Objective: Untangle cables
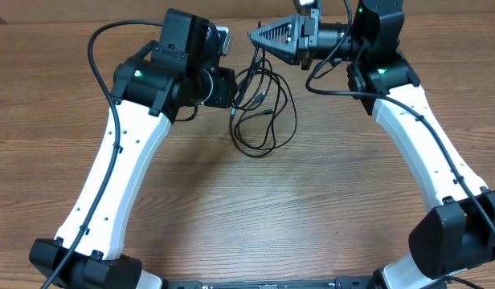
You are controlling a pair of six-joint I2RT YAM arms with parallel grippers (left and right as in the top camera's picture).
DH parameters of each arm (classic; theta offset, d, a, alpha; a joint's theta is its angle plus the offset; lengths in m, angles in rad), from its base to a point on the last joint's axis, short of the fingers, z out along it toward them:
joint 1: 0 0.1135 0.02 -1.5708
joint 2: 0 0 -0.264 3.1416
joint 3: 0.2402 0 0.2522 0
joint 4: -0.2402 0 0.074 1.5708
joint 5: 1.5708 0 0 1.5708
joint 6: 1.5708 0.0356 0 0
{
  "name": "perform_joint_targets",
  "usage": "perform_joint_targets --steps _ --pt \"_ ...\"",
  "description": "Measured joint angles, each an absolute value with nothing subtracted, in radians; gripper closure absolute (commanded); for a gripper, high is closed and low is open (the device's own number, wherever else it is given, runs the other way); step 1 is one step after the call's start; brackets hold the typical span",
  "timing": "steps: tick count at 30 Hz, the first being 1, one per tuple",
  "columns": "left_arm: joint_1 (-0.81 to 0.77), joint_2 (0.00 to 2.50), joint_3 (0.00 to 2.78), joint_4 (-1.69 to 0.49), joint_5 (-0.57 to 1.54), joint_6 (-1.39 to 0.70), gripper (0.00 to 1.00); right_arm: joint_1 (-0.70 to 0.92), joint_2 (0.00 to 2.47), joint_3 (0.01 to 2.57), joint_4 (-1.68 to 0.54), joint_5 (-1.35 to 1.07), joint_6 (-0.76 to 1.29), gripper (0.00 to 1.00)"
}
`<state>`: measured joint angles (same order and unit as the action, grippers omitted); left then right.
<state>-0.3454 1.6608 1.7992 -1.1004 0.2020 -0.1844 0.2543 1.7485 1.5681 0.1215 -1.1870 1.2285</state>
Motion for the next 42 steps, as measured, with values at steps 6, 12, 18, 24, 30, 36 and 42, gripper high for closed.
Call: perform_joint_targets --steps 6,12,18,24,30,36,42 --pt "-0.345 1.661 1.799 -1.1 0.227 -0.185 0.47 0.254 1.75 1.568 0.222 -1.198 1.329 0.96" --pt "-0.345 1.661 1.799 -1.1 0.235 -0.185 0.44 0.254 1.75 1.568 0.303 -1.206 1.408 0.96" --pt "-0.345 1.661 1.799 -1.098 0.245 -0.187 0.51 0.254 1.75 1.568 0.346 -1.208 1.469 0.96" --pt "-0.346 1.662 1.799 -1.095 0.256 -0.207 0.63 0.254 1.75 1.568 0.384 -1.208 1.526 0.96" --pt "-0.37 1.703 1.799 -1.082 0.287 -0.214 0.91 0.254 1.751 1.567 0.519 -1.201 1.618 0.96" --pt "-0.393 1.768 1.799 -1.063 0.317 -0.211 0.96 0.254 1.752 1.567 0.539 -1.197 1.676 0.96" --pt "-0.393 1.784 1.799 -1.06 0.331 -0.211 0.96 0.254 1.753 1.567 0.539 -1.192 1.706 0.96"
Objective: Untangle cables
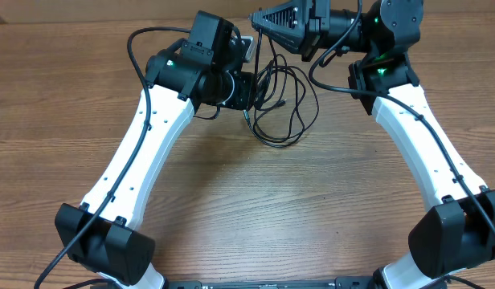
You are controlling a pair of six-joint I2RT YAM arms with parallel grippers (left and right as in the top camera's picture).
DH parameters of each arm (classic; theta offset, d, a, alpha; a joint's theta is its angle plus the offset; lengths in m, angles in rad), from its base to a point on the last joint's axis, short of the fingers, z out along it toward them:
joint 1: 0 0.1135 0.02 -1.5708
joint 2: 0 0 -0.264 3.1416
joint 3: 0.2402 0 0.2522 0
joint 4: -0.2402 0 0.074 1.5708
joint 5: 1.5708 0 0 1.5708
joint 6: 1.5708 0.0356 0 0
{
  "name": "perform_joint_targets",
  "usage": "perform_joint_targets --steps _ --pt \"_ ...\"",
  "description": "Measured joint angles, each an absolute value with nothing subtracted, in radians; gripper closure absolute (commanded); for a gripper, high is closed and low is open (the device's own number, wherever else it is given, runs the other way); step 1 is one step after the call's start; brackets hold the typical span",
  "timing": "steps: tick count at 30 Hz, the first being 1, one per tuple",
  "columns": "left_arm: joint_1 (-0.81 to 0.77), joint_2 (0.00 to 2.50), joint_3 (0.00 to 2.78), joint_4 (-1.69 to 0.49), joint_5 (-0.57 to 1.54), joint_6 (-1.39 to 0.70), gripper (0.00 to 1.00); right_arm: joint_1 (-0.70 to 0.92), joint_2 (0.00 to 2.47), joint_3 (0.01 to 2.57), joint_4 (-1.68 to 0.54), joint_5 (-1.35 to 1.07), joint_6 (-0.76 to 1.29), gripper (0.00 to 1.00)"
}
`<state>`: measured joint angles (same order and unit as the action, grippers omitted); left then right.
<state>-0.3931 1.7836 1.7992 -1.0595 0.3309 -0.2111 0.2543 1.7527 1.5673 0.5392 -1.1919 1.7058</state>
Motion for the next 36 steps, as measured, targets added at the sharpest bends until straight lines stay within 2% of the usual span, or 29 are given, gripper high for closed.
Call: perform_joint_targets --steps 6,15,26,36 --pt "-0.393 1.785 1.799 -1.058 0.331 -0.211 0.95 0.254 1.753 1.567 0.545 -1.177 1.768 0.96" --pt "-0.393 1.785 1.799 -1.055 0.3 -0.211 0.96 0.254 1.757 1.567 0.668 -1.132 1.95 0.95" --pt "-0.383 1.787 1.799 -1.078 -0.068 -0.323 0.96 0.254 1.758 1.567 0.67 -1.11 2.005 0.95" --pt "-0.306 1.818 1.799 -1.116 -0.18 -0.358 0.96 0.254 1.759 1.567 0.672 -1.11 2.019 0.94"
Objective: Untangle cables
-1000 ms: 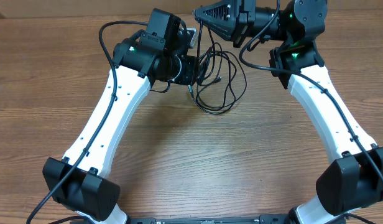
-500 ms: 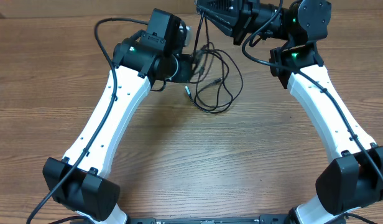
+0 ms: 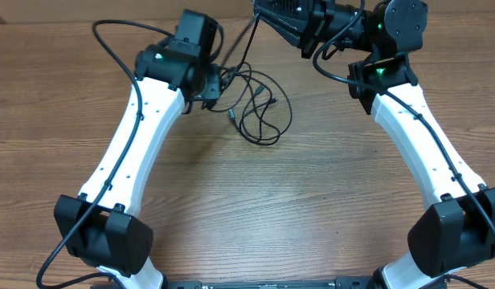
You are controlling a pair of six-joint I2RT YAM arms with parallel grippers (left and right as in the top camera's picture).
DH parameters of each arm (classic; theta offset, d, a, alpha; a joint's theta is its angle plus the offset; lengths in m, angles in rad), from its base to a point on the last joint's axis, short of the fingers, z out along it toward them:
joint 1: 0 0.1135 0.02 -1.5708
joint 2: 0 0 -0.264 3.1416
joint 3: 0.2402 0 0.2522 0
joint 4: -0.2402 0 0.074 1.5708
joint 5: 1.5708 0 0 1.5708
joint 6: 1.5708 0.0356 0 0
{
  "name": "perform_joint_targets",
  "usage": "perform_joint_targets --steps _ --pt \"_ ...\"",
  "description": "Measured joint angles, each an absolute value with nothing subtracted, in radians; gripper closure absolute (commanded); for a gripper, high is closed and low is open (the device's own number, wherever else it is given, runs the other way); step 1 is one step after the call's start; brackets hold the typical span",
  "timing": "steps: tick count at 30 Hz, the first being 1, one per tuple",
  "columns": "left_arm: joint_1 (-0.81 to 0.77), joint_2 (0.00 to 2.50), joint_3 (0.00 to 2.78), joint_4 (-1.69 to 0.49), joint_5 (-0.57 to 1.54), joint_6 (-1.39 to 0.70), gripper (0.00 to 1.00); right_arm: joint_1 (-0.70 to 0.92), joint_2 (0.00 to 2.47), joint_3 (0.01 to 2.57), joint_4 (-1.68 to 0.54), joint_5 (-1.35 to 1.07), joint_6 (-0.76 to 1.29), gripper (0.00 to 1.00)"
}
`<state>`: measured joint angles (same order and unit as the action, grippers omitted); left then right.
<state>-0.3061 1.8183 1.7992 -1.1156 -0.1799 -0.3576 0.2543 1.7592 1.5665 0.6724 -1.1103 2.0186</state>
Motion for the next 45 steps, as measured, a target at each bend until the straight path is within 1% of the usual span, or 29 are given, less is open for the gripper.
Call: perform_joint_targets --steps 9,11,13,14,16,18,21,23,24,25,27,28,30,35,37,38,41,43,45 --pt "-0.184 1.822 1.799 -1.161 -0.184 -0.362 0.96 0.235 1.759 1.567 0.68 -1.106 2.021 0.92" --pt "-0.163 1.823 1.799 -1.161 -0.154 -0.364 0.96 0.224 1.759 1.567 0.679 -1.106 2.017 0.88" --pt "-0.148 1.823 1.799 -1.159 -0.119 -0.363 0.96 0.215 1.759 1.567 0.667 -1.107 1.992 0.78" --pt "-0.143 1.823 1.799 -1.159 -0.102 -0.36 0.96 0.213 1.759 1.567 0.651 -1.108 1.966 0.75" --pt "-0.141 1.823 1.799 -1.155 -0.066 -0.355 0.96 0.209 1.759 1.567 0.588 -1.119 1.877 0.69" --pt "-0.142 1.823 1.799 -1.151 -0.031 -0.344 0.96 0.209 1.759 1.568 0.475 -1.139 1.748 0.64" --pt "-0.142 1.823 1.799 -1.152 0.002 -0.337 0.96 0.21 1.758 1.571 0.207 -1.159 1.531 0.53" --pt "-0.142 1.823 1.799 -1.152 0.022 -0.334 0.96 0.21 1.759 1.571 -0.084 -1.139 1.346 0.48" --pt "-0.142 1.823 1.799 -1.154 0.035 -0.334 0.96 0.21 1.762 1.568 -0.266 -1.103 1.212 0.45" --pt "-0.142 1.823 1.799 -1.153 0.044 -0.334 0.96 0.21 1.763 1.567 -0.282 -1.091 1.2 0.45" --pt "-0.142 1.823 1.799 -1.152 0.075 -0.334 0.96 0.211 1.772 1.564 -0.456 -1.013 1.06 0.45" --pt "-0.142 1.823 1.799 -1.153 0.093 -0.333 0.96 0.213 1.777 1.562 -0.497 -0.981 1.012 0.45" --pt "-0.144 1.823 1.799 -1.145 0.137 -0.325 0.96 0.219 1.792 1.562 -0.536 -0.925 0.907 0.43" --pt "-0.164 1.823 1.799 -1.096 0.249 -0.275 0.96 0.279 1.822 1.562 -0.557 -0.825 0.66 0.29" --pt "-0.183 1.823 1.799 -1.091 0.277 -0.257 0.96 0.319 1.829 1.562 -0.581 -0.764 0.593 0.28" --pt "-0.191 1.823 1.799 -1.091 0.287 -0.253 0.96 0.337 1.835 1.562 -0.588 -0.732 0.572 0.29" --pt "-0.209 1.823 1.799 -1.092 0.309 -0.239 0.96 0.385 1.87 1.562 -0.579 -0.669 0.526 0.37" --pt "-0.213 1.823 1.799 -1.095 0.319 -0.233 0.96 0.402 1.906 1.562 -0.564 -0.645 0.508 0.39" --pt "-0.213 1.823 1.799 -1.104 0.323 -0.231 0.96 0.407 1.948 1.562 -0.547 -0.628 0.501 0.39"
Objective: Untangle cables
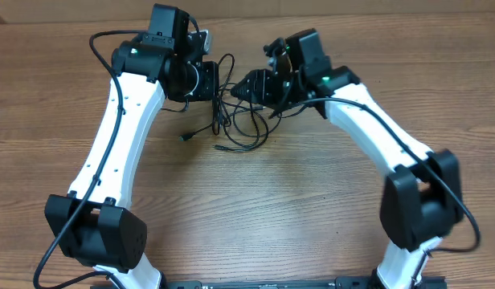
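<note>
A tangle of thin black cables (241, 127) lies on the wooden table at the back middle. Two loose plug ends stick out to the left of it (184, 136) and at its front (220, 148). My left gripper (212, 82) sits at the tangle's upper left, shut on a strand that loops up past it (225, 59). My right gripper (238, 88) points left, low over the tangle's top. Its fingers meet in a tip on a cable strand. The two grippers are only a few centimetres apart.
The wooden table (255, 217) runs in all directions. A pale strip of wall or edge (87, 6) shows along the back. The arms' own black supply cables arch beside each wrist.
My right arm has swung from high at the back edge down and left to the tangle. My left gripper moved slightly up and left. The tangle shifted left, with two plug ends now spread out.
At first both grippers held the bundle at the back, the right one lifting a strand. Then both had shifted right with it. Later the left had pulled left while the right stayed high. Now the right gripper is low, close to the left, and the tangle lies looser.
</note>
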You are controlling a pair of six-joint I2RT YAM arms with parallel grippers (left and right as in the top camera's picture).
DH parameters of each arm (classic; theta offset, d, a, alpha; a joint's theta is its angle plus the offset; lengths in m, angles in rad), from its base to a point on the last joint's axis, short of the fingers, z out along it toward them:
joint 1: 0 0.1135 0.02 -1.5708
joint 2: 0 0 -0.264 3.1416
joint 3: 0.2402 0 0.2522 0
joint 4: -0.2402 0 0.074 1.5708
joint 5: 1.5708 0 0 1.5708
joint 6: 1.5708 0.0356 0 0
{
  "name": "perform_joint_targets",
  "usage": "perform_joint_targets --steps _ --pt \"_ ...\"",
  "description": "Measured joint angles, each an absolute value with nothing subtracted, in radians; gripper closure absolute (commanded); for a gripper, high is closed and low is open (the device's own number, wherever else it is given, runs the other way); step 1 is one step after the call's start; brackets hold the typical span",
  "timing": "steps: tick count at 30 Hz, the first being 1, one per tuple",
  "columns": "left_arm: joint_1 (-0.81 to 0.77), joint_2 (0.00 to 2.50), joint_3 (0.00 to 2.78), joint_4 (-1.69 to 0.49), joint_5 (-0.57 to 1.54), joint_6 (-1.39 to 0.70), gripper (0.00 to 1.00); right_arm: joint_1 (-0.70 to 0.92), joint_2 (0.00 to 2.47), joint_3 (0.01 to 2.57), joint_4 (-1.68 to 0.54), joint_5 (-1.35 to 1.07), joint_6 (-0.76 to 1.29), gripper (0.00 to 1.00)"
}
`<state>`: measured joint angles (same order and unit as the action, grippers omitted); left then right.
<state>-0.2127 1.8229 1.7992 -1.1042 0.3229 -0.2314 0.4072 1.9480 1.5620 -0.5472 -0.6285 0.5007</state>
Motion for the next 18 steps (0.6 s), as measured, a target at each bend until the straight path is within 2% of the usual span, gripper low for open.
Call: perform_joint_targets --steps 7,13,16,18 --pt "-0.213 1.823 1.799 -1.13 0.33 -0.229 0.96 0.411 2.093 1.562 -0.441 -0.624 0.501 0.38" --pt "-0.251 1.823 1.799 -1.132 0.33 -0.228 0.96 0.426 2.12 1.562 -0.358 -0.631 0.5 0.34" --pt "-0.297 1.823 1.799 -1.121 0.33 -0.228 0.96 0.44 2.12 1.562 -0.354 -0.62 0.499 0.35" --pt "-0.321 1.823 1.799 -1.109 0.33 -0.228 0.96 0.45 2.12 1.562 -0.353 -0.619 0.496 0.4"
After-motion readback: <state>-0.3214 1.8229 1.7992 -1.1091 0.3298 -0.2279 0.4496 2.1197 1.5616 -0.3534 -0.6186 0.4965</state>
